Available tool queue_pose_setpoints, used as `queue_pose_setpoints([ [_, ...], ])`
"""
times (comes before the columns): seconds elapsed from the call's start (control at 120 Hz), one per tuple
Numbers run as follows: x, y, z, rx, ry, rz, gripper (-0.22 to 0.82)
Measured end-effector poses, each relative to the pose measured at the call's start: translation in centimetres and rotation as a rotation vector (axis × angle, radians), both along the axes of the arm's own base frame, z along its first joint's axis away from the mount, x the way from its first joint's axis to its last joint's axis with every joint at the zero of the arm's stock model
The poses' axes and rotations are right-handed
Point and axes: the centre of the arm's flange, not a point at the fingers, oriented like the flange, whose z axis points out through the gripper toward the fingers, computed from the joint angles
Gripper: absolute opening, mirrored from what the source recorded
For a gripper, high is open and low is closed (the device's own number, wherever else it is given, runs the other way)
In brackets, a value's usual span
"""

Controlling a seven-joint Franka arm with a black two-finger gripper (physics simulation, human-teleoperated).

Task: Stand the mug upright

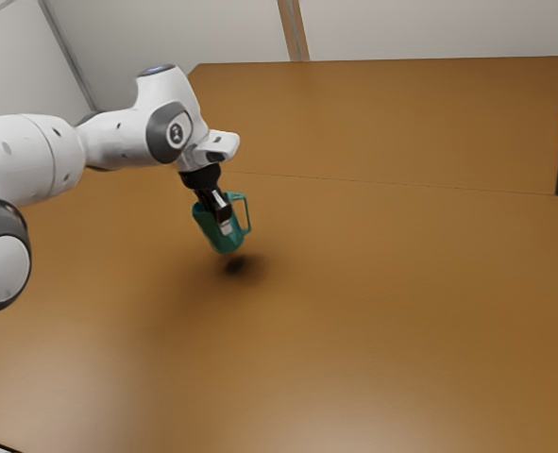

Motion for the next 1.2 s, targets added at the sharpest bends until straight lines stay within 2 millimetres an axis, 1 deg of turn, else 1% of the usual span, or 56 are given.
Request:
queue_pose_setpoints([
  [0.125,0.8,-1.1,-0.5,0.051,-0.044,-0.031,-0.18],
  [0.183,1.3,-1.9,-1.2,0.076,-0.062,-0.055,-0.18],
  [0.233,1.7,-2.1,-1.6,0.100,-0.076,-0.071,-0.18],
  [0.375,2.7,-2.9,-2.0,0.160,-0.113,-0.117,-0.18],
  [0.55,3.2,-2.5,-4.0,0.189,-0.105,-0.125,-0.18],
  [0.717,3.4,-2.2,-5.1,0.196,-0.098,-0.122,-0.18],
  [0.858,3.4,-2.4,-5.6,0.196,-0.093,-0.121,-0.18],
  [0.983,3.4,-2.2,-5.7,0.195,-0.093,-0.114,-0.18],
  [1.0,3.4,-2.1,-5.7,0.195,-0.092,-0.113,-0.16],
  [1.142,3.4,-2.3,-5.7,0.190,-0.091,-0.114,0.16],
  [1.2,3.3,-2.6,-5.3,0.190,-0.096,-0.119,0.27],
])
